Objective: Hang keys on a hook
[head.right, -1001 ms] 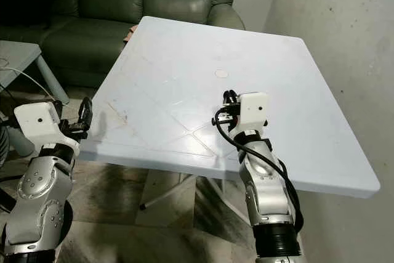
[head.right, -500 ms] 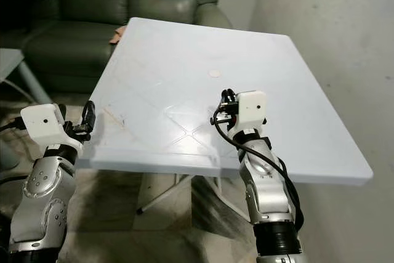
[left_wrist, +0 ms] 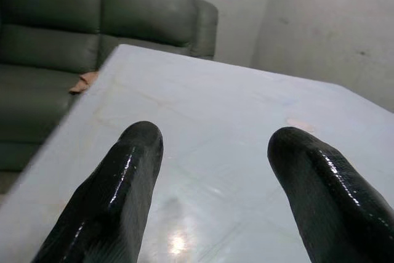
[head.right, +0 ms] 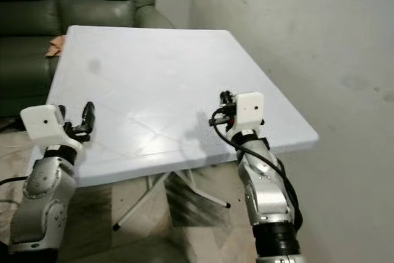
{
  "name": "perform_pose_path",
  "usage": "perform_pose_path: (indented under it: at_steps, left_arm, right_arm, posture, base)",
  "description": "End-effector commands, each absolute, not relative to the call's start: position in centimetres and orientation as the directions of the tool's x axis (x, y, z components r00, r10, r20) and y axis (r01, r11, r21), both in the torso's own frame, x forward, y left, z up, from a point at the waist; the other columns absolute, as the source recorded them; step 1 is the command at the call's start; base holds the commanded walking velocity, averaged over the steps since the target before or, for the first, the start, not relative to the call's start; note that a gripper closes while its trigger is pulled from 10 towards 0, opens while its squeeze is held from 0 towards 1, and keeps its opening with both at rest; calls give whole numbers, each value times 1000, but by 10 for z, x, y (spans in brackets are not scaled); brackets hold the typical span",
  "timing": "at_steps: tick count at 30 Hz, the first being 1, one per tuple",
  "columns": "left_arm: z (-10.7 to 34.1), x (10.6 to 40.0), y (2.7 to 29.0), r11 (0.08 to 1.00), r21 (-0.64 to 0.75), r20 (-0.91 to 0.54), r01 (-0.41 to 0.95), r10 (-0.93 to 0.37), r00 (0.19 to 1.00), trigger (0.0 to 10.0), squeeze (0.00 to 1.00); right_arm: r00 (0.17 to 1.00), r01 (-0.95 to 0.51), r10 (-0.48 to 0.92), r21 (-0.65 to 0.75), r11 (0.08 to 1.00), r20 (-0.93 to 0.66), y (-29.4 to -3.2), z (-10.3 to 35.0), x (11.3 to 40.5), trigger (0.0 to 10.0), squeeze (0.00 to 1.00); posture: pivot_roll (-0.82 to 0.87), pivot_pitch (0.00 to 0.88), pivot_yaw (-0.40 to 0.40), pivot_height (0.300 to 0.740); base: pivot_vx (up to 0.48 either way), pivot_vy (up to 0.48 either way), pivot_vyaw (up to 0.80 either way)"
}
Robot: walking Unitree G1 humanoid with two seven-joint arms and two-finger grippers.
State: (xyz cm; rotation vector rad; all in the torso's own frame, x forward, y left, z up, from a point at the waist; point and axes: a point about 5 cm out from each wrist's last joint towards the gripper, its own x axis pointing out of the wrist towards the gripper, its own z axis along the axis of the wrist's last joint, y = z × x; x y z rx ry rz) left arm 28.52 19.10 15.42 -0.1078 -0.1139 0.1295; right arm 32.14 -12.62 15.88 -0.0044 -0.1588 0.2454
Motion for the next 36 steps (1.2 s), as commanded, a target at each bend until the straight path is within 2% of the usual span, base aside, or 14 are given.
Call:
perform_pose_path:
  at_steps: [1, 36]
  left_arm:
    - [154, 287, 188, 987, -112, 101, -117, 129, 987, 10000, 0]
    - [153, 287, 186, 991, -81, 103, -111, 119, 988, 10000, 0]
  right_arm:
    - [959, -234, 236, -33, 972, 158, -130, 162, 323, 10000, 0]
    - [957, -251, 255, -46, 967, 138, -128, 158, 320, 10000, 0]
  posture:
    - [-51, 0, -58, 740]
    - [-51, 0, -58, 740]
  base:
    - [0, 0, -769]
    - [0, 0, -769]
